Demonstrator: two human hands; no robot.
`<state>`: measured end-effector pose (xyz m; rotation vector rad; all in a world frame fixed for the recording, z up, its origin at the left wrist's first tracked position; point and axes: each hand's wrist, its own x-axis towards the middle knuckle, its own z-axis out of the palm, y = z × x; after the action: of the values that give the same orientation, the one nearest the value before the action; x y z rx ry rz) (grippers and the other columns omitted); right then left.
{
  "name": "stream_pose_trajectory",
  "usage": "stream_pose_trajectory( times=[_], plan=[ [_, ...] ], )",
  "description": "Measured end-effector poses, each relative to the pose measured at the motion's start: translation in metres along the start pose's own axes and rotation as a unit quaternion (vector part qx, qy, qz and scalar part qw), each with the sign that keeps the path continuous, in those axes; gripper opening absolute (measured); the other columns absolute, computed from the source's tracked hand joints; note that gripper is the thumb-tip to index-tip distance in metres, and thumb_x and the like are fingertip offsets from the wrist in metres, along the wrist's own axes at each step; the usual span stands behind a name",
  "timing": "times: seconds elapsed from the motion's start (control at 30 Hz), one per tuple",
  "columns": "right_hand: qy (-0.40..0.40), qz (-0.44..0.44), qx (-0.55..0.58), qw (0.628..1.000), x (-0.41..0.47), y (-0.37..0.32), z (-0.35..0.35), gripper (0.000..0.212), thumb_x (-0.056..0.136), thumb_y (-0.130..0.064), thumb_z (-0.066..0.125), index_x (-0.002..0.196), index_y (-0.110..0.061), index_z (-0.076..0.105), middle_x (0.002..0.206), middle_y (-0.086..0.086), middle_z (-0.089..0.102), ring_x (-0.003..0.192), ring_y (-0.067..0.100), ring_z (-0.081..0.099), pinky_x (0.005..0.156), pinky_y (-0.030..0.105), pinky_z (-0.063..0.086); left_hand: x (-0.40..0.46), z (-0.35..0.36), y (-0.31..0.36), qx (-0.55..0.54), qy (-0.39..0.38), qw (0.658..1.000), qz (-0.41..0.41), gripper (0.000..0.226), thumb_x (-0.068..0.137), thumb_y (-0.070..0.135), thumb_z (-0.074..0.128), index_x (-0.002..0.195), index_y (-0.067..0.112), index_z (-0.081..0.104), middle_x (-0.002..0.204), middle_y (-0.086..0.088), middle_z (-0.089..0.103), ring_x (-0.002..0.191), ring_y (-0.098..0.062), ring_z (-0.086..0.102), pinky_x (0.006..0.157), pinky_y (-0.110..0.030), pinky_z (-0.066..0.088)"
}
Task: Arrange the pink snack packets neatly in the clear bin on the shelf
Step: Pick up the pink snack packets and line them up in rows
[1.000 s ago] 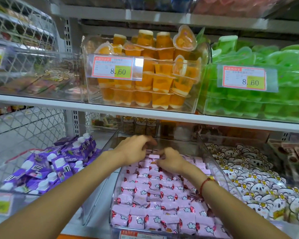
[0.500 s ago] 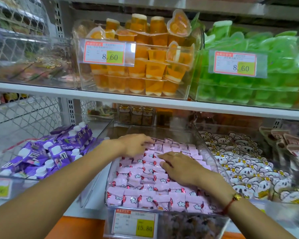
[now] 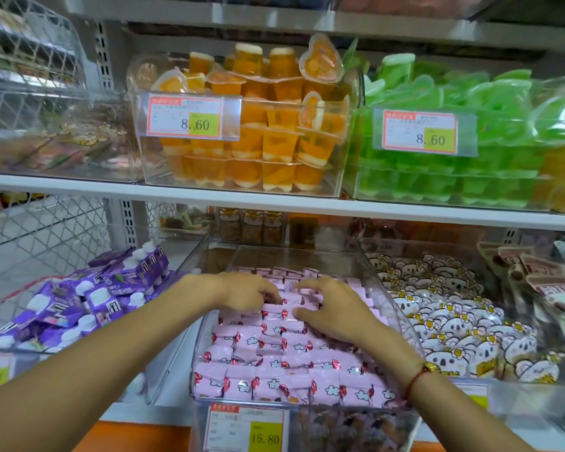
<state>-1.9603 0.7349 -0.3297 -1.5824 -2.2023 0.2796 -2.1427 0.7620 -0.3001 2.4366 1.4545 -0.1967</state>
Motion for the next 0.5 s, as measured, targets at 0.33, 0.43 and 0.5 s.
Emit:
stream_pose_trajectory(
  times=[0.33, 0.43, 0.5],
  plan=[
    [-0.102, -0.002, -0.092, 0.99, 0.002, 0.012, 0.009, 0.045, 0.1, -0.049, 0.025, 0.139, -0.036, 0.042, 0.154, 0.007, 0.03, 0.141, 0.024, 0.021, 0.112, 0.039, 0.024, 0.025, -0.014, -0.006, -0.055, 0.156, 0.986, 0.03, 0.036, 0.094, 0.012, 0.05, 0.127, 0.025, 0.058, 0.132, 0.005, 0.057, 0.117, -0.011, 0.053, 0.097, -0.027, 0.043],
    [-0.121, 0.001, -0.096, 0.988, 0.001, 0.01, 0.007, 0.047, 0.099, -0.05, 0.024, 0.142, -0.036, 0.039, 0.155, 0.006, 0.026, 0.143, 0.023, 0.018, 0.114, 0.039, 0.02, 0.037, -0.005, -0.005, -0.036, 0.16, 0.986, 0.034, 0.027, 0.093, 0.024, 0.056, 0.119, 0.029, 0.063, 0.125, 0.007, 0.061, 0.11, -0.01, 0.057, 0.093, -0.031, 0.046],
    [-0.136, 0.0, -0.099, 0.986, 0.0, 0.011, 0.005, 0.048, 0.099, -0.052, 0.024, 0.143, -0.037, 0.036, 0.157, 0.005, 0.023, 0.144, 0.022, 0.016, 0.116, 0.039, 0.017, 0.042, 0.0, -0.007, -0.008, 0.149, 0.988, 0.027, 0.024, 0.091, 0.032, 0.058, 0.114, 0.031, 0.066, 0.12, 0.008, 0.063, 0.104, -0.011, 0.057, 0.087, -0.03, 0.047]
  ],
)
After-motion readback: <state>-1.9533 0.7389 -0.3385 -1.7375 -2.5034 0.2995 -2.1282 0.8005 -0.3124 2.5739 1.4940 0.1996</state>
